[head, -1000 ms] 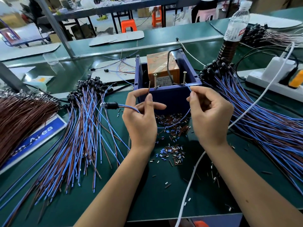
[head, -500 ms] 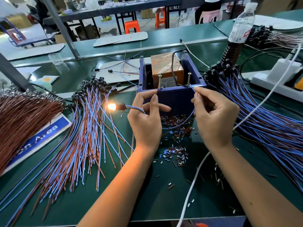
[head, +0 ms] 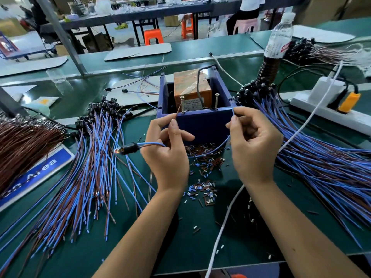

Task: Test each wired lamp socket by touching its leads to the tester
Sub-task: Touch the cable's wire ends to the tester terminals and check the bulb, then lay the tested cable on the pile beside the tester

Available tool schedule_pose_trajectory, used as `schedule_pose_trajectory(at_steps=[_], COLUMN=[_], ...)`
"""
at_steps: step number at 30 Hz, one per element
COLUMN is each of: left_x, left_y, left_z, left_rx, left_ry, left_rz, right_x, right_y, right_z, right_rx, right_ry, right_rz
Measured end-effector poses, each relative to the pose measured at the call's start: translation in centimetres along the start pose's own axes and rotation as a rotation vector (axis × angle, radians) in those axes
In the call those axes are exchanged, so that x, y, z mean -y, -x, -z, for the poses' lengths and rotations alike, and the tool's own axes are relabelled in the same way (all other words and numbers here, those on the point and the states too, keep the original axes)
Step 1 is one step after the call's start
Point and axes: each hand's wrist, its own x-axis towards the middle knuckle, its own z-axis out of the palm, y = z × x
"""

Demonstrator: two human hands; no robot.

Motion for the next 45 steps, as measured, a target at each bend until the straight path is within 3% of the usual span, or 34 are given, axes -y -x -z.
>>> schedule_pose_trajectory(at_steps=[3,5,7,12,15,19,22,25,29,34,39,42,45], left_x=[-1.8,-3.6,-5.5,-9.1,-10.1,-10.0,-9.3,-8.9,-8.1,-5.7,-2.8,-2.9,-3.8], left_y=[0.7,1.1,1.5,5.6,9.5,10.9,10.4,10.0,7.5,4.6,1.4,0.9,1.2], left_z=[-1.4,-3.3,-6.1,-15.0,-19.4,-23.1,-24.7,-26.0,-25.7,-23.5,-21.6,-20.3,-18.0], left_rx=[0.011,0.111,0.334,1.045,1.274,1.198,0.945,0.709,0.568,0.668,0.793,0.909,1.000], left_ry=[0.011,0.021,0.035,0.049,0.145,0.331,0.501,0.608,0.651,0.246,-0.611,-0.747,-0.619], left_rz=[0.017,0.049,0.150,0.657,0.976,1.364,1.513,1.494,1.413,1.108,0.333,0.262,0.316], right_x=[0.3,0.4,0.2,-0.7,-1.0,-1.3,-0.1,0.6,0.0,-0.2,-1.2,-1.7,-2.2], right_y=[0.0,-0.2,-0.6,-2.7,-3.7,-4.6,-4.8,-5.0,-5.0,-6.0,-6.2,-5.6,-5.1], right_z=[1.4,3.7,6.6,15.6,20.9,25.2,24.6,22.7,22.0,21.8,19.1,17.2,16.1], right_rx=[-0.043,-0.115,-0.196,-0.339,-0.409,-0.317,-0.092,0.199,0.288,0.224,0.302,0.361,0.365], right_ry=[0.013,0.058,0.119,0.292,0.454,0.804,0.904,0.771,0.602,0.720,0.798,0.857,0.939], right_rz=[0.015,0.018,0.022,-0.083,-0.158,-0.258,-0.114,-0.218,-0.271,-0.126,-0.048,-0.022,-0.036])
